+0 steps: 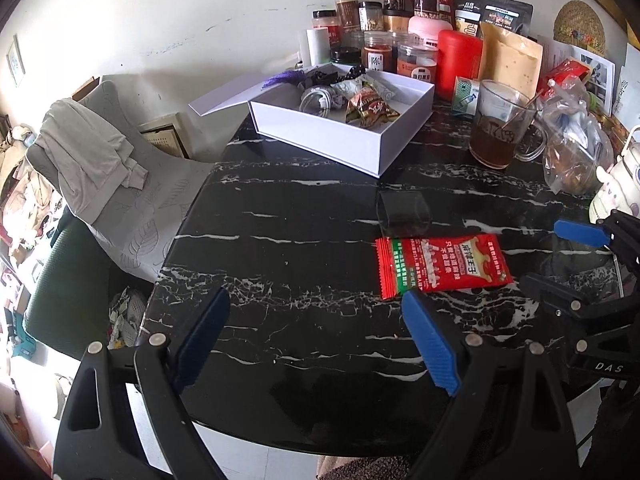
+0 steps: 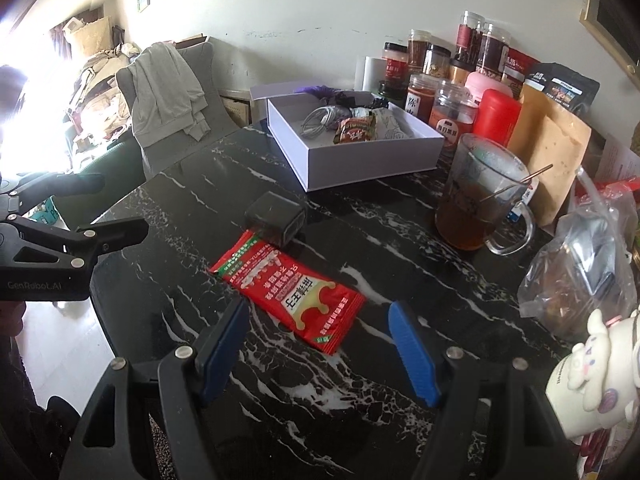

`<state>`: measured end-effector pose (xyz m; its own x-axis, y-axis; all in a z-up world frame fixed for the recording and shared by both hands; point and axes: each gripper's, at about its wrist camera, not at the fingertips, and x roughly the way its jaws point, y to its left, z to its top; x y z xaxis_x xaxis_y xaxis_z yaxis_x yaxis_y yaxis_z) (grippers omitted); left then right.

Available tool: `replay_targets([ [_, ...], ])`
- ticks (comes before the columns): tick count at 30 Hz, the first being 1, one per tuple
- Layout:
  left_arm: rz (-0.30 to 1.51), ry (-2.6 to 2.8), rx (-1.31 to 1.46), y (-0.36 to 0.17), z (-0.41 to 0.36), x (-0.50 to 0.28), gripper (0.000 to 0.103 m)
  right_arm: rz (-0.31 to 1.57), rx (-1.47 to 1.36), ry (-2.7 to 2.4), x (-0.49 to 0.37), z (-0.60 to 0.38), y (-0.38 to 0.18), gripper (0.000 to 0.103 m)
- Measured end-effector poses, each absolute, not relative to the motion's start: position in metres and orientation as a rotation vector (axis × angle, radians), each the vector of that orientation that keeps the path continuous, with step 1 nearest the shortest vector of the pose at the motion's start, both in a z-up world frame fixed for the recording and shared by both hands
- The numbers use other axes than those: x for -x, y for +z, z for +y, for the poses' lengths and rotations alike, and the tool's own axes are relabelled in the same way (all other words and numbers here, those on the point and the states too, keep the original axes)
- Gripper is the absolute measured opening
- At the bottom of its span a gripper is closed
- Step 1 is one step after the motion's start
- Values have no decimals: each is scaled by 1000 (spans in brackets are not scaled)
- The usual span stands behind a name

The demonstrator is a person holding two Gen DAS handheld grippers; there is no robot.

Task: Organize objects
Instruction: 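Grasp the small black square case with the left tool while the right tool approaches the red packet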

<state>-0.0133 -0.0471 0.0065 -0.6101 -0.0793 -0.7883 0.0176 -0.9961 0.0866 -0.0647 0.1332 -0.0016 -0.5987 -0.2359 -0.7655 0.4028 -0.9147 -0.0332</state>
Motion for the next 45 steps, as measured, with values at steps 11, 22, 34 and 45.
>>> replay_targets([
  [11,-62,-2764,-1459,-28,-52,37,87,307,-1224,-2423,84,126,-36,73],
  [22,-34,-2785,-1471,-29,-62,65,87,383,-1204,-2338,108,111,-46,73],
  [34,-61,-2813,-1504,-32,-56,95,87,482,-1191,-2247,122,100,-60,73],
  [45,-73,-2933,-1504,-28,-25,113,87,400,-1217,-2278,119,124,-61,73],
])
